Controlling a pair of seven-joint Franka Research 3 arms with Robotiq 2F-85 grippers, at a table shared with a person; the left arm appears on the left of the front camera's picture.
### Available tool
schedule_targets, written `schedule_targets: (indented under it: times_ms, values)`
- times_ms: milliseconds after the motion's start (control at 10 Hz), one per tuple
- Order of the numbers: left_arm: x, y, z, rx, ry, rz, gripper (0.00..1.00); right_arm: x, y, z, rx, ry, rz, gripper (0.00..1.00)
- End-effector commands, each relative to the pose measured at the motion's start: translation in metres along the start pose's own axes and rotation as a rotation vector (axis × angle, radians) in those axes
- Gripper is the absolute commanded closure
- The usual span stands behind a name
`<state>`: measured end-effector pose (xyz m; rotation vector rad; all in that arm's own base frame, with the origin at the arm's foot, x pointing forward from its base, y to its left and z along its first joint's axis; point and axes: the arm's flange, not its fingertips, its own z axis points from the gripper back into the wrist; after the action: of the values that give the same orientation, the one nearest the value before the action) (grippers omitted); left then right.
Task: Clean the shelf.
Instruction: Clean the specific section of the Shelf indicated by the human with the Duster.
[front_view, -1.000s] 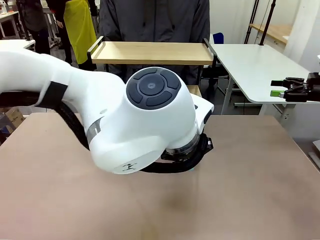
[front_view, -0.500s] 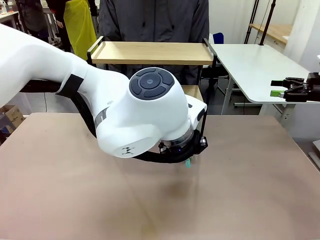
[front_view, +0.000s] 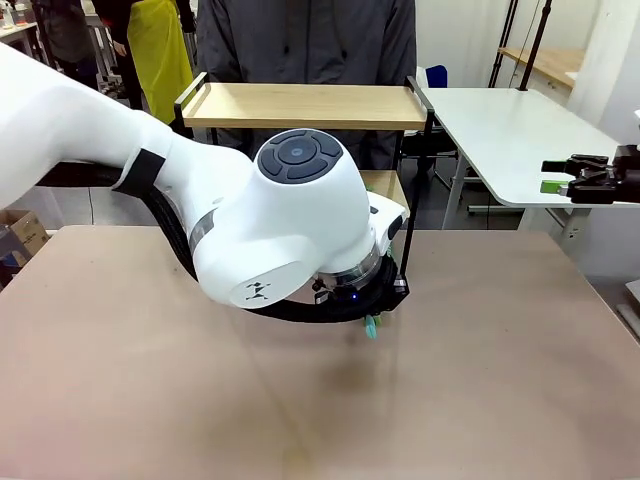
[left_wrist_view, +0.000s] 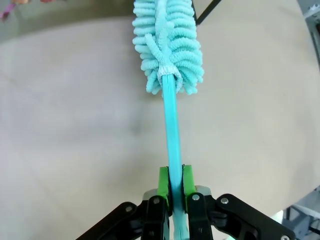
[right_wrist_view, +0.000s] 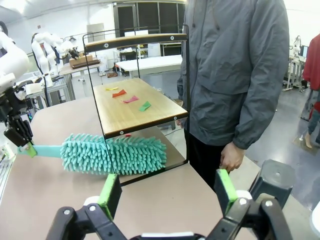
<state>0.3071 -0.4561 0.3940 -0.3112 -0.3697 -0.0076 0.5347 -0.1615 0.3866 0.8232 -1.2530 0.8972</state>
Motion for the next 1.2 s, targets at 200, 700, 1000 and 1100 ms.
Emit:
schedule_targets:
  times_ms: [200,700,1000,1100]
  values:
    - [0.005,0.000,-0.009,0.045,-0.050,0.016,0.87,0.003,0.000,-0.001,-0.002,0.018,0.007,0.00]
    - [0.027,0.063,-0.010,0.239,-0.100,0.055,0.87,0.003,0.000,-0.001,-0.002,0.018,0.007,0.00]
    - [0.041,0.128,-0.003,0.425,-0.121,0.111,0.87,0.003,0.000,-0.001,-0.002,0.018,0.007,0.00]
    - [0.042,0.151,0.002,0.496,-0.135,0.126,0.87,0.003,0.000,-0.001,-0.002,0.018,0.007,0.00]
